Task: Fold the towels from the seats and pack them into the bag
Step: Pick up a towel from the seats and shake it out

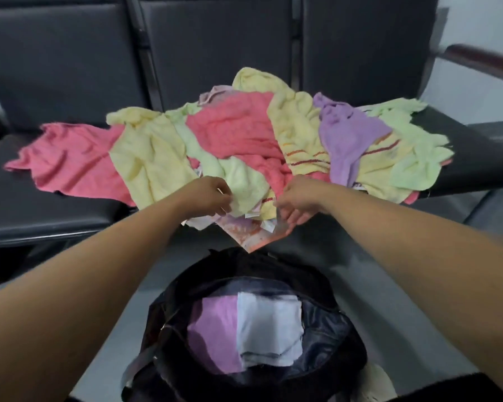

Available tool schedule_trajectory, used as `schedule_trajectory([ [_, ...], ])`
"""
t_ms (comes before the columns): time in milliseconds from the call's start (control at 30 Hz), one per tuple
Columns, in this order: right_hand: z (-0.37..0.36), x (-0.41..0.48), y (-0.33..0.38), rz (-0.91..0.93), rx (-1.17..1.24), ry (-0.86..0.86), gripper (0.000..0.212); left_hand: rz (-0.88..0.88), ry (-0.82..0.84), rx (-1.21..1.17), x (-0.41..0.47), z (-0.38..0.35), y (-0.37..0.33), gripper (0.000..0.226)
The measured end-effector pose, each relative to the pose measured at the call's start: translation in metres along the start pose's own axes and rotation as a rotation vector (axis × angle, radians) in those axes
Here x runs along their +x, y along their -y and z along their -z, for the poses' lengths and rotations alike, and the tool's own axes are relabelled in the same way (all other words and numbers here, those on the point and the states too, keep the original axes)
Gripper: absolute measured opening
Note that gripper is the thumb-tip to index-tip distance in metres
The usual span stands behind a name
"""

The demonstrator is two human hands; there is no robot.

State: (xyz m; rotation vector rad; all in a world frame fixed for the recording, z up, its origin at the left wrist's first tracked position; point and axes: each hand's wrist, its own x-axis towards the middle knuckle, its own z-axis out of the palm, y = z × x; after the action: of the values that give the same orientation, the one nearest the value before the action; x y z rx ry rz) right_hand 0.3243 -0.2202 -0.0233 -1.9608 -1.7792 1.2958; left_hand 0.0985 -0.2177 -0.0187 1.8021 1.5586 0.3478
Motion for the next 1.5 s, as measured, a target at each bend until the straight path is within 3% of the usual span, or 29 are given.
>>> schedule_trajectory([
  [167, 0.036, 0.007, 0.037, 0.061, -0.064, -0.311, 0.011, 0.002, -0.255, 0.139, 0.015, 0.041, -0.008, 0.028],
  [267, 0.042, 0.027, 0.045, 0.128, -0.160, -0.469, 0.018, -0.046, -0.350, 0.206, 0.038, 0.042, 0.006, 0.049],
  [400, 0.038, 0.063, 0.047, 0.144, -0.221, -0.569, 0.060, -0.095, -0.420, 0.070, 0.069, 0.032, 0.024, 0.066],
  [467, 0.036, 0.079, 0.048, 0.143, -0.263, -0.605, 0.064, -0.132, -0.400, 0.046, 0.084, 0.028, 0.025, 0.068],
  [633, 0.041, 0.099, 0.032, -0.152, -0.348, -0.563, 0.042, -0.042, -0.145, 0.300, 0.122, 0.012, 0.019, 0.061],
  [700, 0.042, 0.100, 0.018, -0.133, -0.391, -0.580, 0.016, -0.003, -0.107, 0.338, 0.127, 0.008, 0.023, 0.061],
  [767, 0.045, 0.098, 0.011, -0.056, -0.369, -0.623, 0.007, -0.002, -0.115, 0.278, 0.129, 0.008, 0.028, 0.067],
  [867, 0.048, 0.094, 0.021, 0.112, -0.196, -0.683, 0.020, -0.012, -0.084, 0.069, 0.120, 0.013, 0.025, 0.065],
  [967, 0.049, 0.075, 0.050, 0.292, 0.142, -0.599, 0.009, -0.042, -0.061, -0.531, 0.101, 0.020, 0.012, 0.037],
  [1067, 0.047, 0.044, 0.076, 0.466, 0.281, -0.505, 0.023, -0.059, -0.320, -0.657, 0.079, 0.030, -0.005, 0.043],
  [1100, 0.045, 0.032, 0.082, 0.504, 0.305, -0.468, 0.022, -0.063, -0.334, -0.700, 0.070, 0.034, -0.012, 0.049],
  [1200, 0.035, 0.001, 0.097, 0.571, 0.453, -0.347, 0.007, -0.024, -0.040, -0.932, 0.043, 0.042, -0.038, 0.061],
  [1233, 0.031, -0.008, 0.100, 0.581, 0.485, -0.327, 0.005, -0.034, 0.044, -0.946, 0.033, 0.043, -0.046, 0.056],
  [1300, 0.025, -0.022, 0.102, 0.581, 0.544, -0.311, 0.009, -0.076, 0.059, -0.929, 0.020, 0.044, -0.059, 0.042],
  [1433, 0.029, -0.052, 0.106, 0.542, 0.870, -0.198, 0.011, -0.203, 0.056, -0.961, -0.006, 0.044, -0.070, 0.072],
  [1500, 0.035, -0.067, 0.116, 0.559, 1.051, -0.149, 0.015, -0.336, 0.067, -0.838, -0.021, 0.043, -0.071, 0.059],
])
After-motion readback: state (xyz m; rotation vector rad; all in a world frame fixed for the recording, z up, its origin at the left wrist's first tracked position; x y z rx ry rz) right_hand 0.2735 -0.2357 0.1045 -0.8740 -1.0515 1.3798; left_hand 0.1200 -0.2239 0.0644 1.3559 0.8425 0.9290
